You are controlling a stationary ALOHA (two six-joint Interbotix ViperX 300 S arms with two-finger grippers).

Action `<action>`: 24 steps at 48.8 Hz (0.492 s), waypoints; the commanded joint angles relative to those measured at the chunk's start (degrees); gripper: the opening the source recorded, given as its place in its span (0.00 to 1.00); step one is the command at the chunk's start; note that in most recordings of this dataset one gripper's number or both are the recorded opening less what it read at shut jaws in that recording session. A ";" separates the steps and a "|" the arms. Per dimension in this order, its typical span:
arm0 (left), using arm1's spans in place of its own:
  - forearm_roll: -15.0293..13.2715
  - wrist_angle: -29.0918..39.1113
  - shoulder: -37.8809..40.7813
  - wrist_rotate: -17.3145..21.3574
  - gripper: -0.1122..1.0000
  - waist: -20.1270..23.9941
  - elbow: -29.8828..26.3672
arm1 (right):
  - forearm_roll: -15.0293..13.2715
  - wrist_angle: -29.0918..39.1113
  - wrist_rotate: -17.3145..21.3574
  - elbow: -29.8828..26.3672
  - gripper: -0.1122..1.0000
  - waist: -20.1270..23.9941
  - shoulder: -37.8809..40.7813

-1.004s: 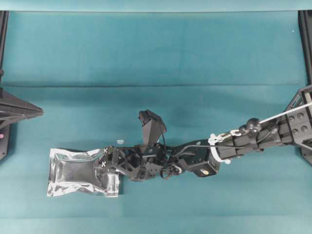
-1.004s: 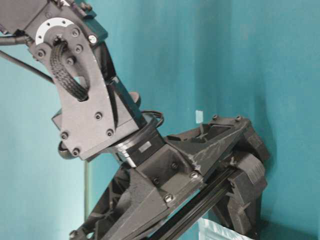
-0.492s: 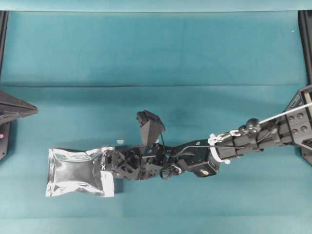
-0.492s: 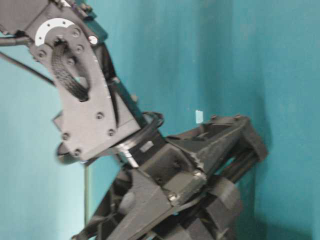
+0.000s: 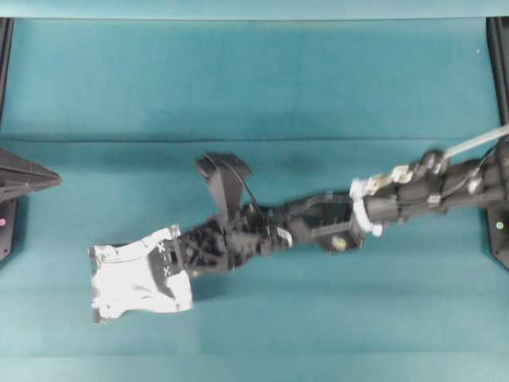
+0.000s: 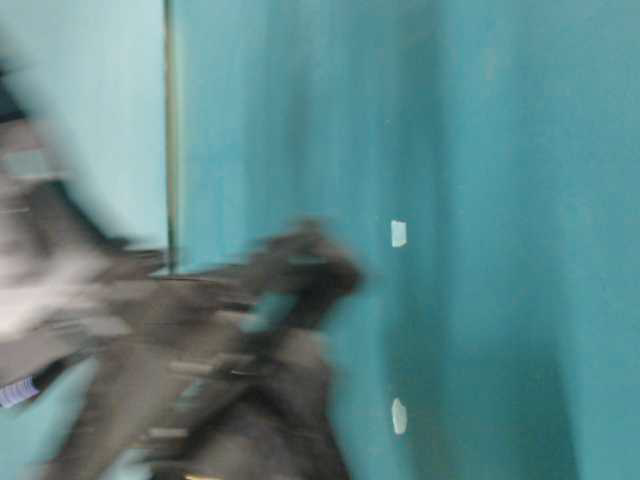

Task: Hand over the silver zip bag and make it stand upright.
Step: 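Lift the bag and rotate it upright, moving it toward table center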

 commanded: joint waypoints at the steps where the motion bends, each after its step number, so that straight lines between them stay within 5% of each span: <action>1: 0.18 -0.26 -0.18 0.09 0.10 -0.09 -1.14 | -0.26 5.89 -4.92 -2.90 0.11 -1.32 -3.34; 24: 0.18 -0.26 -0.70 0.09 0.10 -0.09 -1.32 | -2.46 35.68 -21.97 -12.74 0.11 -6.68 -8.79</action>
